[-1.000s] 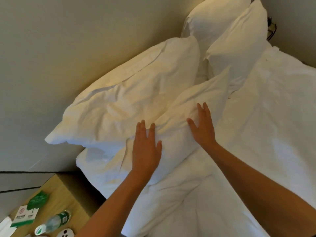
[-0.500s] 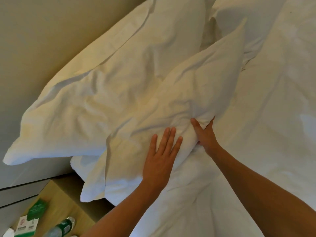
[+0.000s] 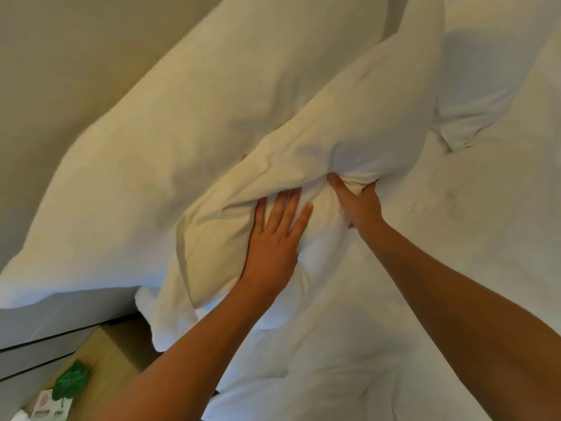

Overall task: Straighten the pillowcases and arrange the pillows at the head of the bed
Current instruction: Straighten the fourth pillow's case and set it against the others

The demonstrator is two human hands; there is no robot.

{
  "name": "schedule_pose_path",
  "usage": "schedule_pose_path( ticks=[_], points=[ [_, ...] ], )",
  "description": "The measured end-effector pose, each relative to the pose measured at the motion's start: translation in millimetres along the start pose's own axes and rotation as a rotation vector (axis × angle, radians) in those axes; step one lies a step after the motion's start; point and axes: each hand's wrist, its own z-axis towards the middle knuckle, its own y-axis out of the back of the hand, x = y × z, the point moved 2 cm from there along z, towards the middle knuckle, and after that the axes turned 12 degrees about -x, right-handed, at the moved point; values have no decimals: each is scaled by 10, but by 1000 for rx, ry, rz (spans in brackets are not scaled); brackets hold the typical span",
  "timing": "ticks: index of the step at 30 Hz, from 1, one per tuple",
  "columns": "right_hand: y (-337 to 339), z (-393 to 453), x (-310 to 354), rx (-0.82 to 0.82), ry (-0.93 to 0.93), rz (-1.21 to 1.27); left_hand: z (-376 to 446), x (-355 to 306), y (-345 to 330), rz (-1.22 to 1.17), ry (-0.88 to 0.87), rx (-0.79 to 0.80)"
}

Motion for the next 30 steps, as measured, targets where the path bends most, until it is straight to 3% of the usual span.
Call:
schedule_pose_path(
  ticks=[4, 8, 10, 12, 21, 30],
  points=[
    [230, -149, -97, -69, 75, -150, -147, -128, 60, 15, 2, 102],
    [447, -494, -40, -297, 515, -198, -265, -125, 298, 30, 16, 61],
    [470, -698, 42, -311, 740, -204, -358, -40, 430, 67, 42, 38],
    [407, -863, 117, -270, 840, -261, -454, 68, 537, 111, 62, 30],
    [66, -780, 455, 32, 583, -487, -751, 485, 694, 106, 113, 47],
    [311, -974, 488, 13, 524, -586, -827, 457, 741, -61, 108, 154]
  ],
)
